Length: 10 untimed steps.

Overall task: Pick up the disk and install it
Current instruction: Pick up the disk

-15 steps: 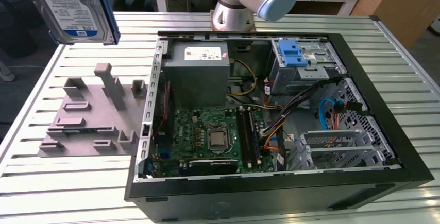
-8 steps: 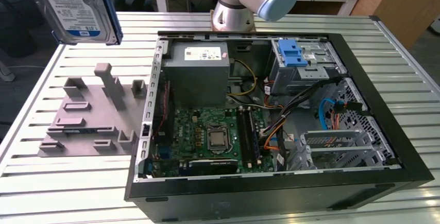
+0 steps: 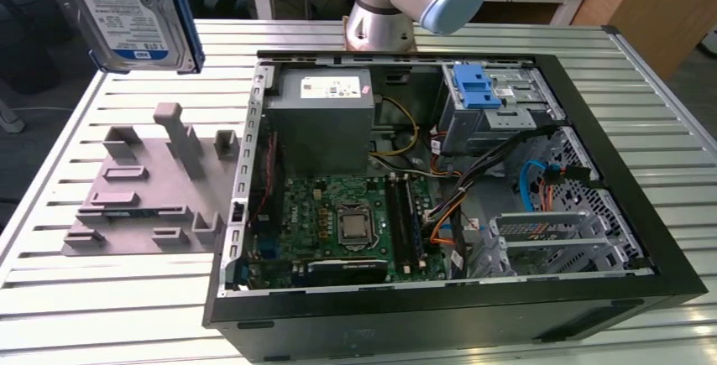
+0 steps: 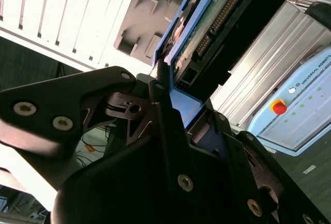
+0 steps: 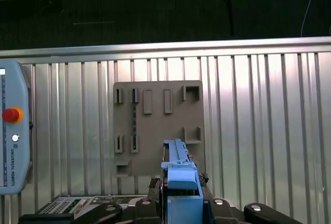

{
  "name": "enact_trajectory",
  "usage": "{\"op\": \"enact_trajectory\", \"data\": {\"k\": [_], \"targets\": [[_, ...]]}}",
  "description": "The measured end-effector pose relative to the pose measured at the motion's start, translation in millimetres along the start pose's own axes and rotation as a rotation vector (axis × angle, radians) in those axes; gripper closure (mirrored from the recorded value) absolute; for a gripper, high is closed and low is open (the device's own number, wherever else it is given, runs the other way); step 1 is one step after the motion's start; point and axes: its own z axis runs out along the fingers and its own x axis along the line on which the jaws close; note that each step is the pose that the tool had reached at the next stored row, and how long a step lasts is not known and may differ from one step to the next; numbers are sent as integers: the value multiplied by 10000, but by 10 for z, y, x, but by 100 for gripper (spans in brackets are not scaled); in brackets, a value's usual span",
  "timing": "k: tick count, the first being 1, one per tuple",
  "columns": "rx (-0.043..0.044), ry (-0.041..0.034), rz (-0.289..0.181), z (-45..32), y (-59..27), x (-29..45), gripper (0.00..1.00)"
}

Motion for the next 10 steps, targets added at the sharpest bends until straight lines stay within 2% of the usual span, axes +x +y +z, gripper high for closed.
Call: {"op": "enact_trajectory", "data": {"k": [10], "targets": [[0,0,0,-2,-71,4,63]]}}
